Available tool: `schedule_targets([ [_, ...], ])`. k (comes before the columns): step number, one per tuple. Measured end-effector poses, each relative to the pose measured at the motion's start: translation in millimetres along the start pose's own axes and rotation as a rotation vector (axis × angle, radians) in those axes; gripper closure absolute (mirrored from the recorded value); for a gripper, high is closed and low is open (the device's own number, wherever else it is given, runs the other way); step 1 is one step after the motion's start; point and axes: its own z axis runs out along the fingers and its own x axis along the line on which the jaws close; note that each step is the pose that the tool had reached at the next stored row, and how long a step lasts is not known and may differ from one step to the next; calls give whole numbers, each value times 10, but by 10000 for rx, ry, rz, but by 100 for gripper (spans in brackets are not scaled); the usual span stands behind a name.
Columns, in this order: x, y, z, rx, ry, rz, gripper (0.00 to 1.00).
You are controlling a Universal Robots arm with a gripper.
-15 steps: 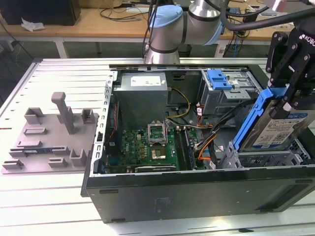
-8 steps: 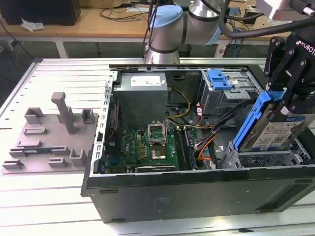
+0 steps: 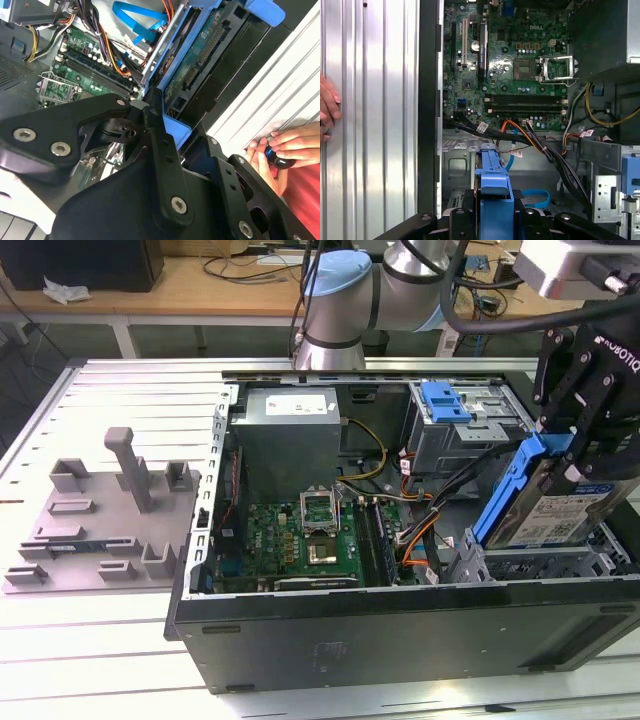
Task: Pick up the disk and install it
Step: 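Insert the disk into the insertion slot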
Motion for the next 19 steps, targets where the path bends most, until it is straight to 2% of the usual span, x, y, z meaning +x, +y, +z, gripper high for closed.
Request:
schedule_targets([
  [9, 5, -1, 119, -1, 0, 1, 64],
  [16, 7, -1, 173, 0, 3, 2, 64],
  [17, 7, -1, 174, 0, 2, 2, 62],
  [18, 7, -1, 174, 1, 3, 2, 50],
  [19, 7, -1, 175, 0, 1, 2, 50],
])
